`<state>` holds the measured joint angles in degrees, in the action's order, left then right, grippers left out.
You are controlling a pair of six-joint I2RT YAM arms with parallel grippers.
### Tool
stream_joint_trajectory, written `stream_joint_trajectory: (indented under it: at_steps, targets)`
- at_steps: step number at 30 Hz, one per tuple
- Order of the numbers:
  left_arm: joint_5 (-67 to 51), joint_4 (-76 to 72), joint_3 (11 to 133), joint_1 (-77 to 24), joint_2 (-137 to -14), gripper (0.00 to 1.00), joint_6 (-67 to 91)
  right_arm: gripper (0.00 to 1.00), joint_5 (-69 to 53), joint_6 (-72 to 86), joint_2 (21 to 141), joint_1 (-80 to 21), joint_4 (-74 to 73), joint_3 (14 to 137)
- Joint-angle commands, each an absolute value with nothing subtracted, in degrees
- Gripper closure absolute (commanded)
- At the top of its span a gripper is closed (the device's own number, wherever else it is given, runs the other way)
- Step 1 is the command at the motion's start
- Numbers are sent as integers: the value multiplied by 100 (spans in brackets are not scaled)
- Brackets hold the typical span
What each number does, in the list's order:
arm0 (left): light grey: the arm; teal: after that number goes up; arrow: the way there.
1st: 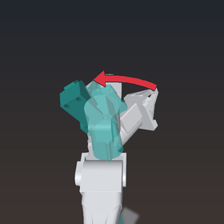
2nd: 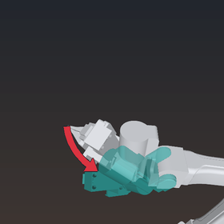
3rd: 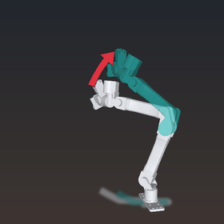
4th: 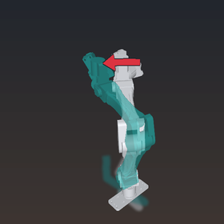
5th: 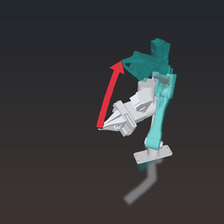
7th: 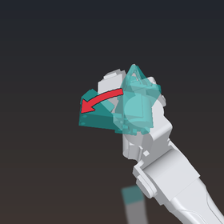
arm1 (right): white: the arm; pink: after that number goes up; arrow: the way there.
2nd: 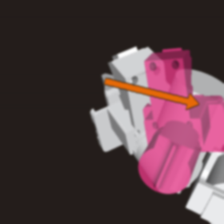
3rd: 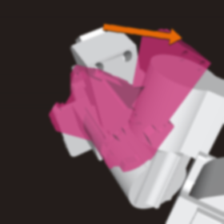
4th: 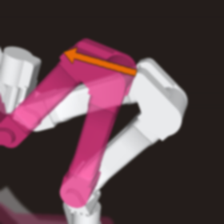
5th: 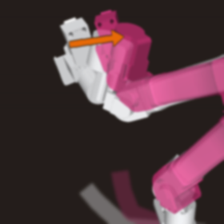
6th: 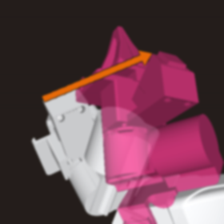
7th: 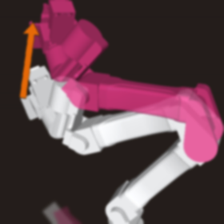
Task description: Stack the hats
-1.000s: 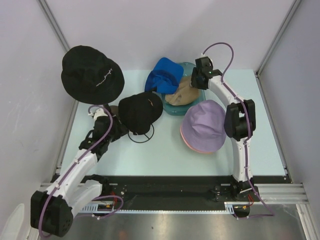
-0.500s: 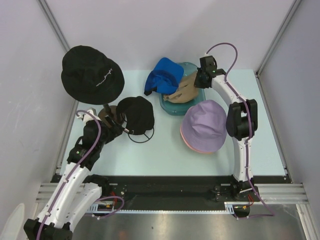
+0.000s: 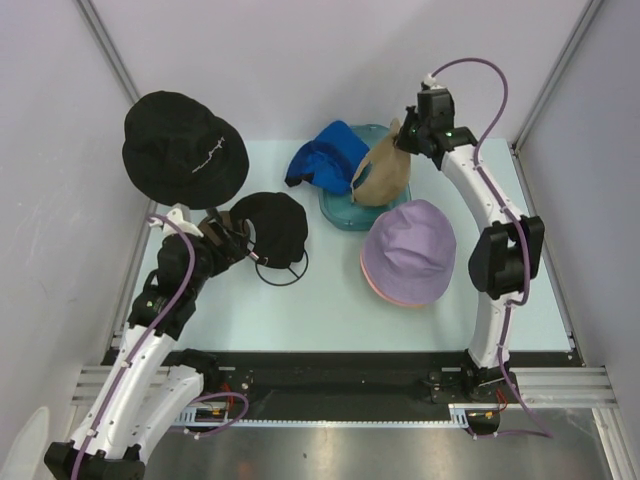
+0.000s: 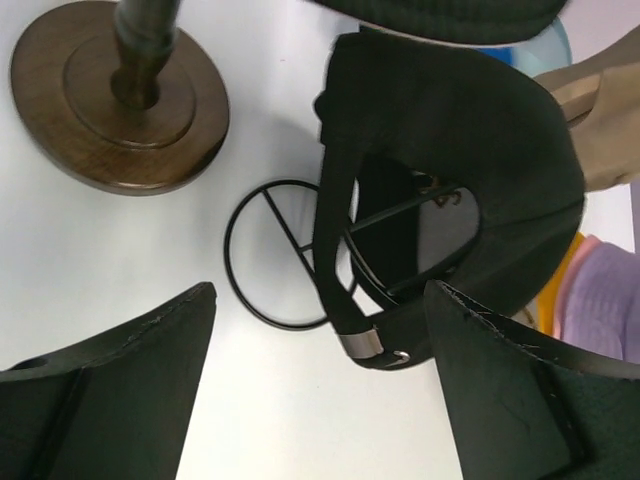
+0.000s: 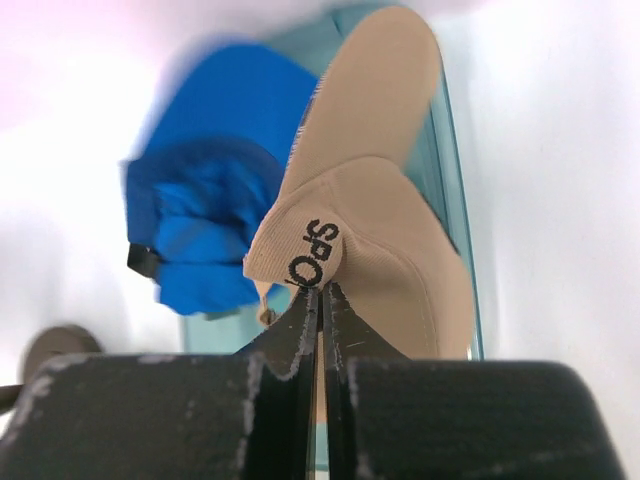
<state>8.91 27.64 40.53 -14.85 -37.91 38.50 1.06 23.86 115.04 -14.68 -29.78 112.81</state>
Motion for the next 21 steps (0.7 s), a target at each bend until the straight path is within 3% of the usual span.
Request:
stream_joint_trajectory:
  at_steps: [1,14,21]
  targets:
    - [440,2294,4368,-1441,-3735,10,3333,100,141,2496,10847,-1441,-2575,11391]
    - [-781,1566,5906,-1643,-4649,16,2241,100,-395,2101,9757,-1573,-2276,11373]
    - [-1194,968,6635,-2582,-5668,16,1749,100,-922,1986,9036,-1679,-2189,11066]
